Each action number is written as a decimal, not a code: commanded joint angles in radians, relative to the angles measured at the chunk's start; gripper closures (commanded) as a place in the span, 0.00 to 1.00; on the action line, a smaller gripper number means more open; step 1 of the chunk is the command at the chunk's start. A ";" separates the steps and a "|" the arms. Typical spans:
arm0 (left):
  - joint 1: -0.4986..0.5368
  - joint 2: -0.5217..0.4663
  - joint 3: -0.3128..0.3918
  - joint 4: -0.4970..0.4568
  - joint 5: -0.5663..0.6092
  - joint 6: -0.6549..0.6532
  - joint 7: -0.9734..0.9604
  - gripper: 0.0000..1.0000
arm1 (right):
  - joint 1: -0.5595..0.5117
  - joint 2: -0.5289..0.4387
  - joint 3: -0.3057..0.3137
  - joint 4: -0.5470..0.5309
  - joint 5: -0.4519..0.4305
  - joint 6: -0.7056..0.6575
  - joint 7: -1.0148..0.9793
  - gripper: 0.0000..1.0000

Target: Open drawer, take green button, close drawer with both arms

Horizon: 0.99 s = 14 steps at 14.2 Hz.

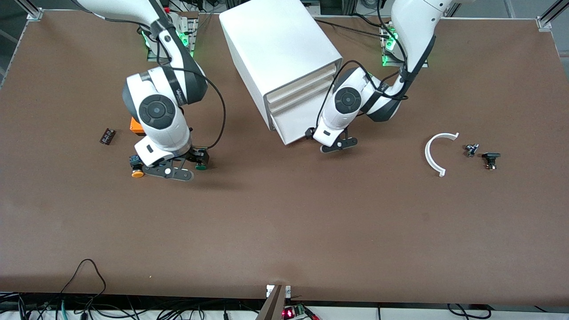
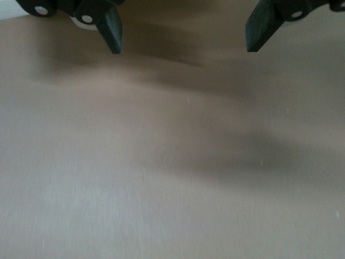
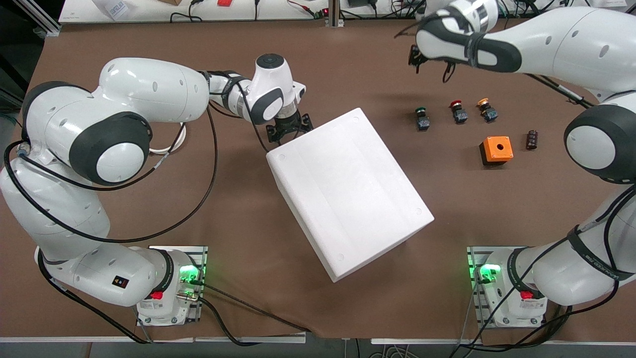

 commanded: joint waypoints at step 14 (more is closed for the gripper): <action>0.057 -0.088 -0.097 -0.030 -0.012 -0.072 0.004 0.00 | -0.295 -0.178 0.072 0.225 0.052 -0.336 -0.164 0.00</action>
